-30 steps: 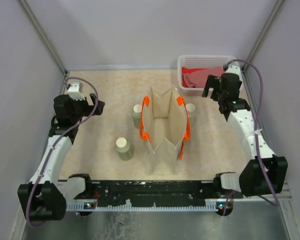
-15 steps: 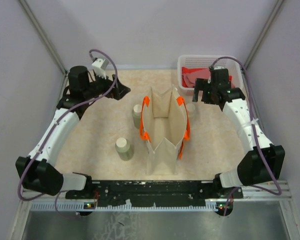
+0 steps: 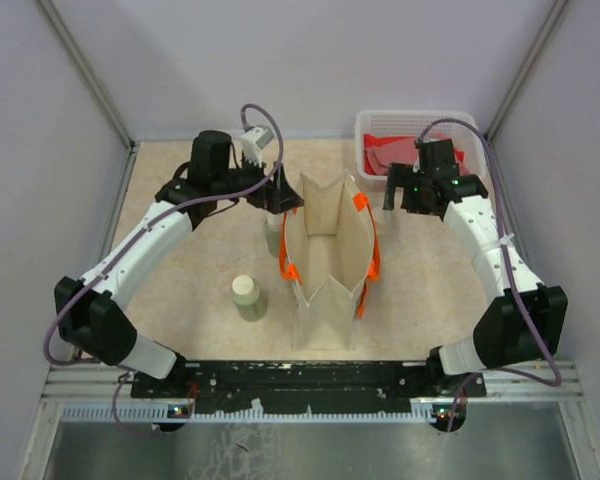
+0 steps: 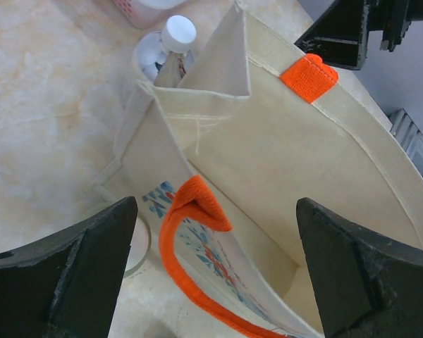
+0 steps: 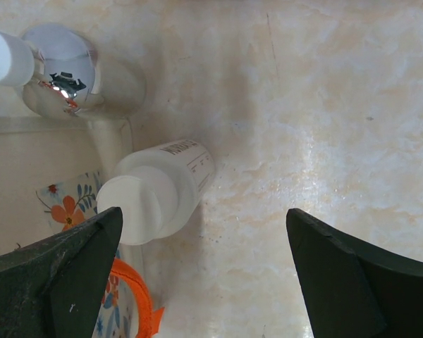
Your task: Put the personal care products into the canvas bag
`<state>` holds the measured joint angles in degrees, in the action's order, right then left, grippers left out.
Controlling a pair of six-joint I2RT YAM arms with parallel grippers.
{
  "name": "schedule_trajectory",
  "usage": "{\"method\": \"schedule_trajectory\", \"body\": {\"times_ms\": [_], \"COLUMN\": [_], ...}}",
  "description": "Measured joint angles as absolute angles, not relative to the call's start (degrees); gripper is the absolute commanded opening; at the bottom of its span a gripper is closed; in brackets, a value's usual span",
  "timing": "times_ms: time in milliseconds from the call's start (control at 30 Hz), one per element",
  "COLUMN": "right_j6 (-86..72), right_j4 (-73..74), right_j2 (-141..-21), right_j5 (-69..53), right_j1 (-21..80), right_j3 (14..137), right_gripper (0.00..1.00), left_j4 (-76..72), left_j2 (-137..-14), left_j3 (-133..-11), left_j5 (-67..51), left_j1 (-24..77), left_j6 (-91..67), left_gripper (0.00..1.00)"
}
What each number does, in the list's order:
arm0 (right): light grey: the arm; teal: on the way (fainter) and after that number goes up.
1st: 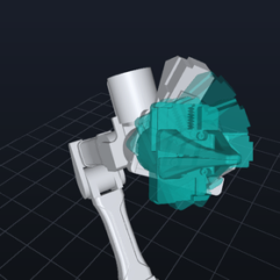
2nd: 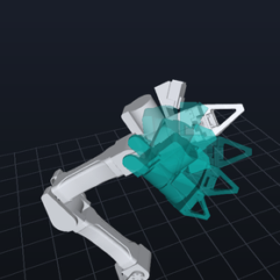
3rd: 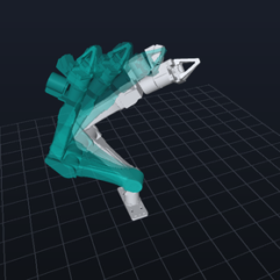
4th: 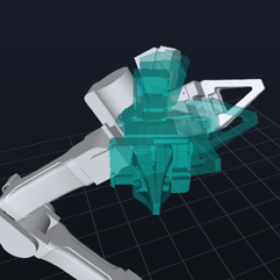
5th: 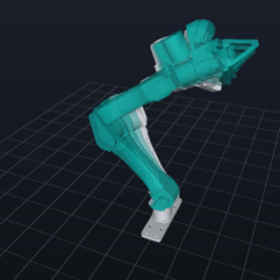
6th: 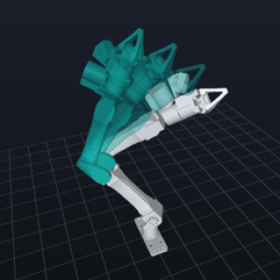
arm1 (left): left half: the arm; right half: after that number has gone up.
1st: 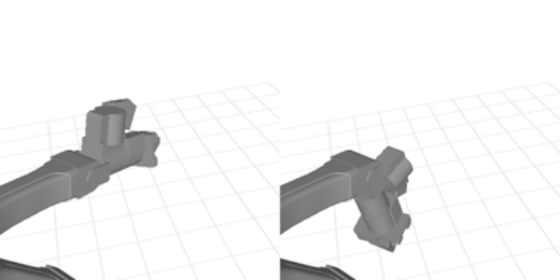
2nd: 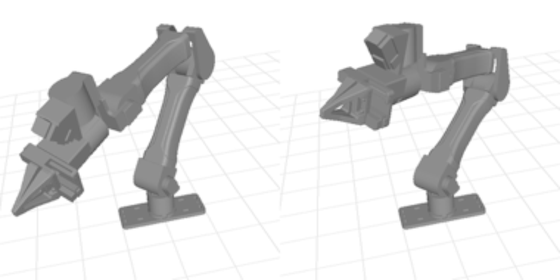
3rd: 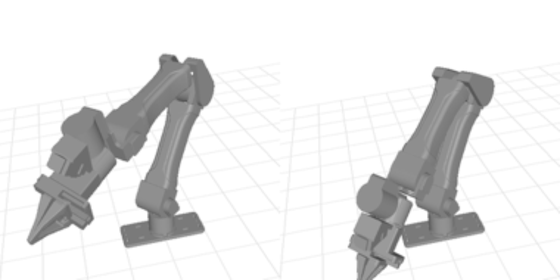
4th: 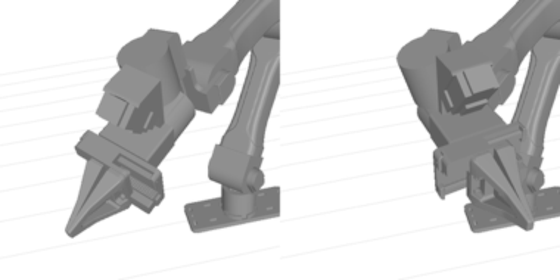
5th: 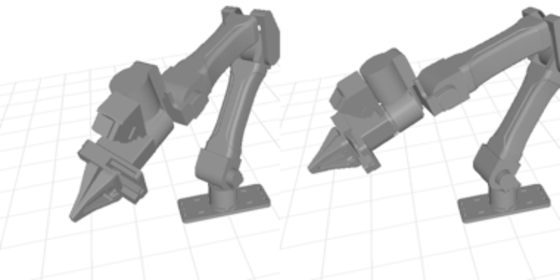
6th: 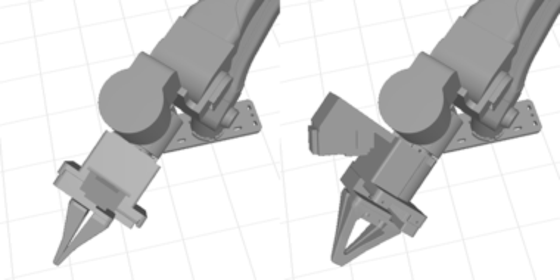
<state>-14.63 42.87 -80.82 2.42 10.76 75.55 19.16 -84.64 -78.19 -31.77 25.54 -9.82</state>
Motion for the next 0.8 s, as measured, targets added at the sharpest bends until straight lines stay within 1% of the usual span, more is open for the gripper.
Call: {"method": "schedule_trajectory", "body": {"times_ms": [167,367,800], "right_j6": [-14.7,-15.2,-15.5], "right_j4": [42.9,42.9,44.6], "right_j2": [-82.6,-83.3,-87.2], "right_j5": [1.5,0.1,-1.4], "right_j1": [10.8,11.6,14.9], "right_j3": [75.5,75.5,79.1], "right_gripper": [0.99,0.99,0.99], "left_j4": [21.9,26.0,29.4], "left_j2": [-87.7,-91.7,-91.9], "left_j3": [-80.4,-82.3,-84.9], "left_j5": [-28.2,-22.4,-16.6], "left_j1": [29.6,31.6,33.7], "left_j6": [-9.0,-7.9,-7.0], "left_gripper": [0.99,0.99,0.99]}}
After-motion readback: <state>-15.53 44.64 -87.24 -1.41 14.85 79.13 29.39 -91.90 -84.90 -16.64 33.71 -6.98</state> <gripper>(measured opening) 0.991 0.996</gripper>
